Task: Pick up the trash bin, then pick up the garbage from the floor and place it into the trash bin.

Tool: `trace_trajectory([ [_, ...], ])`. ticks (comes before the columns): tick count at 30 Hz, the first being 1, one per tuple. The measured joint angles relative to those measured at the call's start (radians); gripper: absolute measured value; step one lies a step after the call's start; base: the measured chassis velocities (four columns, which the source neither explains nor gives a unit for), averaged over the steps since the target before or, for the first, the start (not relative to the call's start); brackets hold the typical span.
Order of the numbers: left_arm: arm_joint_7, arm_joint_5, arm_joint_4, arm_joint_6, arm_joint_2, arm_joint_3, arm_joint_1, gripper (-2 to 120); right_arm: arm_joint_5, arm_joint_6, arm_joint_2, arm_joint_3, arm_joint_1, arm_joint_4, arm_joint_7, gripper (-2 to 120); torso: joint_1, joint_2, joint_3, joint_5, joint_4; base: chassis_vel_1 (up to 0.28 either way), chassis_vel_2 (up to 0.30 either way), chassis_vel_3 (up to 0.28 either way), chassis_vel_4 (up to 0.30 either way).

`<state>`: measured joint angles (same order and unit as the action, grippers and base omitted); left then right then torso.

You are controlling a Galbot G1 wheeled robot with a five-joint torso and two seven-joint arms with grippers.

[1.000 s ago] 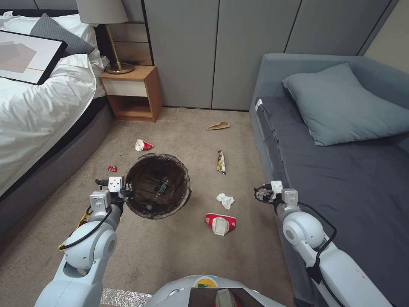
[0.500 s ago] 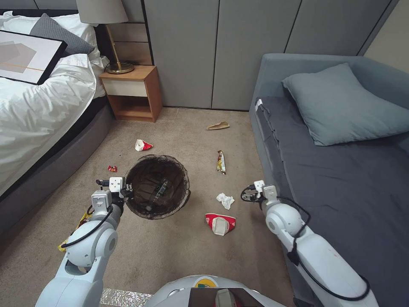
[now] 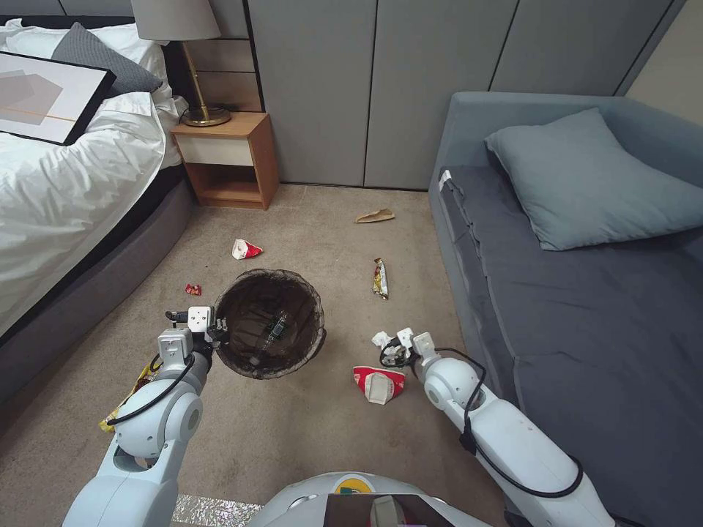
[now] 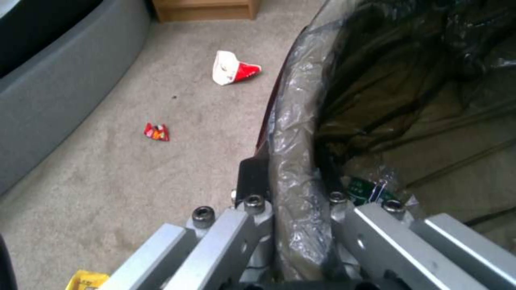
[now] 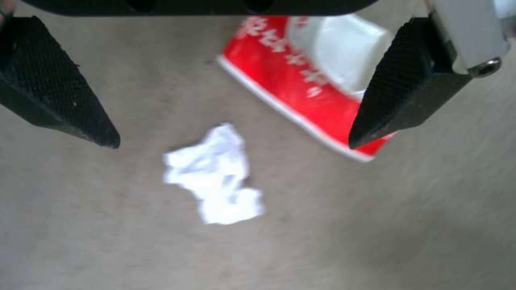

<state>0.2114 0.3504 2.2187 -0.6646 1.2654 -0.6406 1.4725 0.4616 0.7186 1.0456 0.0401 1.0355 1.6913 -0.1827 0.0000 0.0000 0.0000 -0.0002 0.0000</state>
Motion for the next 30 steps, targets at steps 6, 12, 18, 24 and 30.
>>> trace_trajectory([
  [6,-0.004,-0.001,-0.007,0.004,-0.004,-0.007,0.004,3,-0.016,0.011,-0.009,0.110,-0.037,-0.008,0.033,100,0.000,0.000,0.000,0.0001,0.0000,0.000,0.000,0.000,0.000],
  [12,-0.006,-0.001,-0.012,0.008,-0.005,-0.008,0.004,3,-0.014,0.016,-0.006,0.158,-0.055,-0.023,0.028,100,0.000,0.000,0.000,0.0000,0.0000,0.000,0.000,0.000,0.000],
  [18,-0.009,-0.001,-0.023,0.011,-0.005,-0.009,0.002,3,0.003,0.015,0.032,0.190,-0.073,-0.090,0.017,100,0.000,0.000,0.000,0.0000,0.0001,0.000,0.000,0.000,0.000],
  [24,-0.010,-0.001,-0.029,0.012,-0.004,-0.011,-0.001,3,-0.007,0.005,0.056,0.213,-0.068,-0.135,0.012,100,0.000,0.000,0.000,0.0001,0.0000,0.000,0.000,0.000,0.000],
  [30,-0.013,-0.001,-0.035,0.016,-0.003,-0.018,0.000,3,-0.035,-0.010,0.073,0.211,-0.068,-0.192,0.024,100,0.000,0.000,0.000,0.0001,0.0000,0.000,0.000,0.000,0.000],
])
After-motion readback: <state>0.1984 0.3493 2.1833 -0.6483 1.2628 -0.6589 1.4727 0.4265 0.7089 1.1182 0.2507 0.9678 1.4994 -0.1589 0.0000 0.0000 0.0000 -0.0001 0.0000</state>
